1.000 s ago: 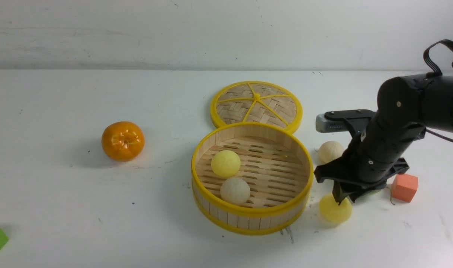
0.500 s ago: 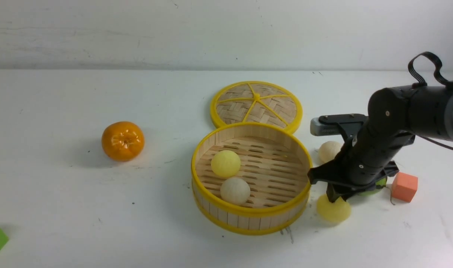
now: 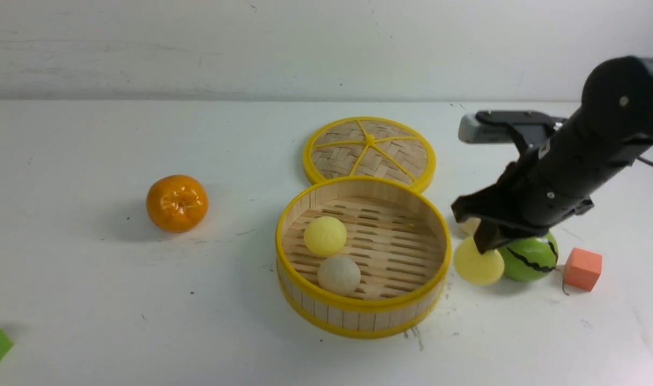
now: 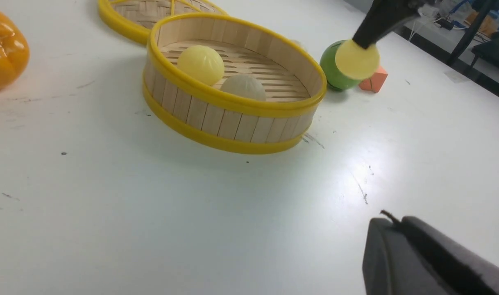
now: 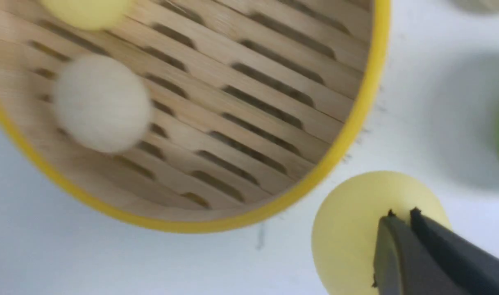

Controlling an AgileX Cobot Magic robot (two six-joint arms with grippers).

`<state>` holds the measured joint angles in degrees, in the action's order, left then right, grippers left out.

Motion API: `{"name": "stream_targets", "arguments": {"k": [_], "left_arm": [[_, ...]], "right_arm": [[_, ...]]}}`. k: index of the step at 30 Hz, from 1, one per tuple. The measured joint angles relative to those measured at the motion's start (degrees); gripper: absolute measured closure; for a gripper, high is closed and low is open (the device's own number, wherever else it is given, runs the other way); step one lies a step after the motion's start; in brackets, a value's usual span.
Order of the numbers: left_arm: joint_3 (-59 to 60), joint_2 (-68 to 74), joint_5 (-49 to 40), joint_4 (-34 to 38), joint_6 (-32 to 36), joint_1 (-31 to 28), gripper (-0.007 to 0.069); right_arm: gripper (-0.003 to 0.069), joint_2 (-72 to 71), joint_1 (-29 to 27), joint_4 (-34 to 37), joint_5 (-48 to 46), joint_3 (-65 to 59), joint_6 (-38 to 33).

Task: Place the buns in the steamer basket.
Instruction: Use the right arm to put the steamed stuffed bun into the steamer, then use the right arm to grab a steamed stuffed bun

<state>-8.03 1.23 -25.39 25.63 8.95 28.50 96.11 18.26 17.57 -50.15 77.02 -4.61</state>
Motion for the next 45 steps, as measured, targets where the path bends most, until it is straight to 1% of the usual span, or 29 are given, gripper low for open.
{"name": "stream_targets", "arguments": {"k": [4, 9, 12, 14, 17, 19, 20, 22, 24, 26, 28, 31, 32, 33, 34, 36, 39, 42, 45], "left_arm": [[0.0, 0.0, 0.0, 0.0, 0.0, 0.0, 0.0603], [0.0, 0.0, -0.1, 0.0, 0.0, 0.0, 0.0603], [0.0, 0.0, -0.1, 0.0, 0.0, 0.0, 0.0603], [0.0, 0.0, -0.1, 0.0, 0.0, 0.0, 0.0603], [0.0, 0.0, -0.1, 0.0, 0.0, 0.0, 0.0603], [0.0, 0.0, -0.1, 0.0, 0.0, 0.0, 0.0601], [0.0, 0.0, -0.1, 0.0, 0.0, 0.0, 0.0599], [0.0, 0.0, -0.2, 0.0, 0.0, 0.0, 0.0596], [0.0, 0.0, -0.3, 0.0, 0.0, 0.0, 0.0595], [0.0, 0.0, -0.3, 0.0, 0.0, 0.0, 0.0593], [0.0, 0.0, -0.5, 0.0, 0.0, 0.0, 0.0589], [0.0, 0.0, -0.6, 0.0, 0.0, 0.0, 0.0587], [0.0, 0.0, -0.7, 0.0, 0.0, 0.0, 0.0586], [0.0, 0.0, -0.7, 0.0, 0.0, 0.0, 0.0586], [0.0, 0.0, -0.7, 0.0, 0.0, 0.0, 0.0585], [0.0, 0.0, -0.8, 0.0, 0.0, 0.0, 0.0583], [0.0, 0.0, -0.9, 0.0, 0.0, 0.0, 0.0577], [0.0, 0.0, -0.9, 0.0, 0.0, 0.0, 0.0574], [0.0, 0.0, -0.9, 0.0, 0.0, 0.0, 0.057]], "right_arm": [[0.0655, 2.0, 2.5, 5.0, 3.1, 2.7, -3.4], [0.065, 9.2, 3.5, 7.7, 4.0, 6.1, -3.9], [0.0629, 12.6, 3.5, 7.9, 3.8, 7.0, -3.9], [0.0596, 14.3, 3.5, 8.1, 3.8, 7.3, -3.9], [0.0497, 15.5, 3.5, 8.4, 3.9, 7.3, -4.0], [0.0405, 15.6, 3.5, 8.5, 3.7, 7.5, -4.0], [0.033, 15.4, 3.4, 8.5, 3.3, 7.9, -4.0], [0.0242, 14.7, 3.0, 8.2, 1.8, 9.2, -4.0], [0.0184, 13.5, 2.3, 7.0, 0.3, 11.1, -4.0], [0.0151, 11.6, 1.0, 4.7, -0.4, 12.9, -4.0], [0.0148, 10.3, -0.5, 2.4, -0.4, 14.0, -3.4], [0.0216, 10.5, -4.7, -3.6, -0.4, 14.7, 1.9], [0.0257, 11.5, -6.0, -5.0, 0.0, 14.7, 3.3], [0.0257, 11.5, -6.3, -5.0, 0.0, 14.8, 3.6], [0.0328, 14.4, -8.4, -6.4, 1.3, 15.3, 4.6], [0.038, 17.3, -10.1, -6.4, 1.6, 16.3, 5.2], [0.0438, 20.8, -11.2, -5.1, 1.5, 18.4, 4.6], [0.0442, 22.6, -11.3, -3.8, 1.5, 20.0, 3.7], [0.042, 23.4, -11.3, -3.1, 1.6, 20.8, 3.5]]}}
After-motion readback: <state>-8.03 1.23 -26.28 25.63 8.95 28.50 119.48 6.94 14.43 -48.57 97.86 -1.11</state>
